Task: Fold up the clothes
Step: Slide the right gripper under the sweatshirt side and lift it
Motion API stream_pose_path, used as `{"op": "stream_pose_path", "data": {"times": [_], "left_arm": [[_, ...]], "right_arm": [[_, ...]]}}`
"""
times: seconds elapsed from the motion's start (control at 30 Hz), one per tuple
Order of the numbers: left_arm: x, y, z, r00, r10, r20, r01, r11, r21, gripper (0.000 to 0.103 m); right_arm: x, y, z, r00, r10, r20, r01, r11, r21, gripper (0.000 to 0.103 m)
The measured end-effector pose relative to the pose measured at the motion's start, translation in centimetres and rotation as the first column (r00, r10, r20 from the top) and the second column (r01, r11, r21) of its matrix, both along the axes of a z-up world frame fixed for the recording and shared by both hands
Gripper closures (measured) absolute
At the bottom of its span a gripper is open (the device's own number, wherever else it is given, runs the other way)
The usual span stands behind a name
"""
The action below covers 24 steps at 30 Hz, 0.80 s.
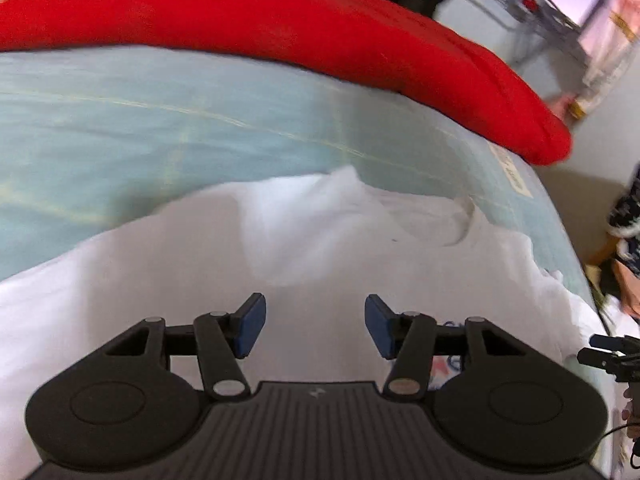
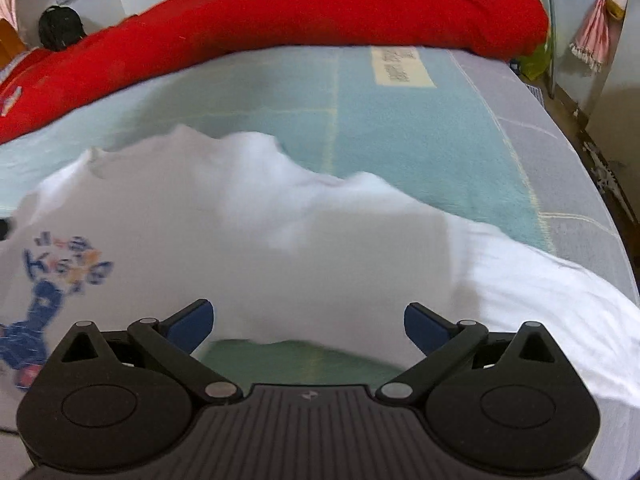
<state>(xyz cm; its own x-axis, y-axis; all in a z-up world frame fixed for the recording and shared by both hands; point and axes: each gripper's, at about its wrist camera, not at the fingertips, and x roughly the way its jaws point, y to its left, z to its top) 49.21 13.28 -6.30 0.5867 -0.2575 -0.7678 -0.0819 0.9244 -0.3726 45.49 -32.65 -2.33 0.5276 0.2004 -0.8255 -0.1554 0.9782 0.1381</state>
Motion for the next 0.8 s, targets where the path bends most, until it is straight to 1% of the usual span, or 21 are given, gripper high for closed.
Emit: {"op": "stream_pose_path", "data": {"times": [0.07,0.1,0.17,0.2,0.23,0.33,0.37,0.47,0.5,0.6,0.7,0.8], "left_arm": [[2.4,0.3,-1.9,1.000,-0.009,-0.015,0.008,0.999,-0.038,0.047],[3.5,0.4,-2.7,1.000,-0.011,-0.023,0.011,0.999,-0.031,0.048],[5.2,0.5,-2.7,0.999,-0.028,0.027,0.026,0.998,0.050,0.047],[6.1,0.3,-2.4,0.999,-0.031,0.031,0.027,0.992,0.122,0.047],[7.0,0.4,-2.3,0.999,-0.031,0.026,0.027,0.988,0.149,0.047],[8.4,0.1,-1.8,0.997,-0.075,0.001,0.073,0.981,0.178,0.047],[8.2,-0.2,-1.6,0.995,-0.101,-0.003,0.099,0.975,0.200,0.048],[6.4,-1.3,-0.5,0.987,-0.160,0.003,0.155,0.958,0.239,0.049],[5.3,-1.6,0.0,0.983,-0.185,0.011,0.178,0.957,0.230,0.048],[1.0,-2.3,1.7,0.970,-0.243,0.025,0.231,0.944,0.237,0.048],[-3.2,-3.0,3.3,0.953,-0.301,0.038,0.283,0.927,0.244,0.045],[-7.7,-4.1,4.6,0.939,-0.341,0.040,0.321,0.912,0.256,0.044]], "right_arm": [[-0.8,1.5,0.8,1.000,0.006,0.008,-0.006,1.000,0.014,0.000],[-1.1,2.2,1.1,1.000,0.010,0.011,-0.010,1.000,0.016,0.000],[-1.5,3.7,1.6,1.000,0.024,0.019,-0.024,1.000,0.010,0.000],[-1.7,4.4,1.7,0.999,0.035,0.019,-0.035,0.999,0.004,0.000],[-1.9,5.0,1.8,0.999,0.046,0.017,-0.046,0.999,-0.003,0.000],[-2.5,6.4,2.0,0.997,0.073,0.008,-0.072,0.997,-0.028,0.000],[-2.9,6.7,2.0,0.997,0.076,0.006,-0.076,0.996,-0.037,0.000],[-4.0,7.3,2.2,0.997,0.078,-0.005,-0.079,0.996,-0.042,0.000],[-4.6,7.5,2.4,0.997,0.079,-0.005,-0.079,0.996,-0.034,0.000],[-6.7,8.1,3.3,0.995,0.095,0.005,-0.095,0.995,-0.013,0.000],[-9.2,9.1,4.1,0.990,0.140,0.013,-0.140,0.990,-0.005,0.000],[-12.0,10.5,5.0,0.974,0.226,0.031,-0.226,0.974,0.001,0.000]]}}
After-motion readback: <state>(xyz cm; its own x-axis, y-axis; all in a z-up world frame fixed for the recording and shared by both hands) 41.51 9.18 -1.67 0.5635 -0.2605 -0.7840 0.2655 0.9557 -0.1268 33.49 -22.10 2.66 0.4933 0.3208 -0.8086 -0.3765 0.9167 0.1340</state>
